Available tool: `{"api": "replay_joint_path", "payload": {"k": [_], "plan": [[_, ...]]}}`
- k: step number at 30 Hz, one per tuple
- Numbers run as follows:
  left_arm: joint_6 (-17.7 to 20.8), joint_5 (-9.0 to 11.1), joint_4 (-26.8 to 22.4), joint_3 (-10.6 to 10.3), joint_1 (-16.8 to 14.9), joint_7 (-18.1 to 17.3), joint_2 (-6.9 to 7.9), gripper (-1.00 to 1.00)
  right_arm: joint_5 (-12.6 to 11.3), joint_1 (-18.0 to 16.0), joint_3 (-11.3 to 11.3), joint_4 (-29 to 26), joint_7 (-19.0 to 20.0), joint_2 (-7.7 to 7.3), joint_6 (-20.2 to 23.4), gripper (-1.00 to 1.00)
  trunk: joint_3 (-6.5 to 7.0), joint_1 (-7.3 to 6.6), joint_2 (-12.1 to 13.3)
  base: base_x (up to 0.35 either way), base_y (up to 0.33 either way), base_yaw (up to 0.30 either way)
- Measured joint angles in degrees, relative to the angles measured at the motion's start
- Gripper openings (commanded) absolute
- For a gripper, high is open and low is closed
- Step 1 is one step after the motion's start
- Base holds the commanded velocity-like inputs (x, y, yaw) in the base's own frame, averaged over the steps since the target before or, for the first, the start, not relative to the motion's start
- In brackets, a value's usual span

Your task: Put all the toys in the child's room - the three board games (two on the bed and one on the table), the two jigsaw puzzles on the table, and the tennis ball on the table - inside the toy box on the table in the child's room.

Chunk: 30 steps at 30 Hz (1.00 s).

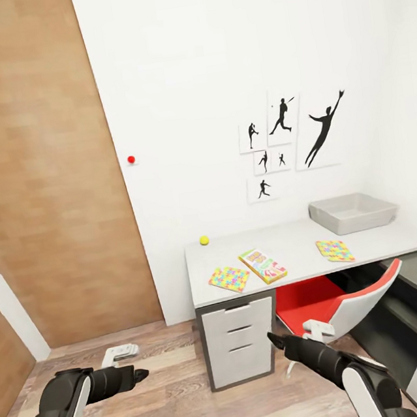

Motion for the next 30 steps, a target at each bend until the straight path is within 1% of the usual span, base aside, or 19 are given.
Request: {"api": "replay_joint_path", "payload": {"k": [8, 13, 19, 30], "plan": [[0.15, 0.05, -0.06, -0.09, -0.01, -0.09, -0.25, 1.0, -4.8, -0.01, -0.33, -0.08, 0.16, -0.48, 0.09, 1.0, 0.0, 0.0, 0.0, 0.0, 0.0, -0.264], [0.19, 0.05, -0.07, -0.11, -0.02, -0.11, -0.31, 1.0, -7.11, -0.01, -1.6, 0.04, 0.22, -0.67, 0.16, 1.0, 0.0, 0.0, 0.0, 0.0, 0.0, -0.276], [0.2, 0.06, -0.07, -0.11, -0.02, -0.11, -0.38, 1.0, -8.04, -0.01, -2.32, 0.18, 0.21, -0.72, 0.2, 1.0, 0.0, 0.0, 0.0, 0.0, 0.0, -0.278], [0.28, 0.05, -0.07, -0.08, -0.12, -0.12, -0.16, 1.0, -8.28, -0.01, -2.59, 0.31, 0.26, -0.73, 0.21, 1.0, 0.0, 0.0, 0.0, 0.0, 0.0, -0.279]]}}
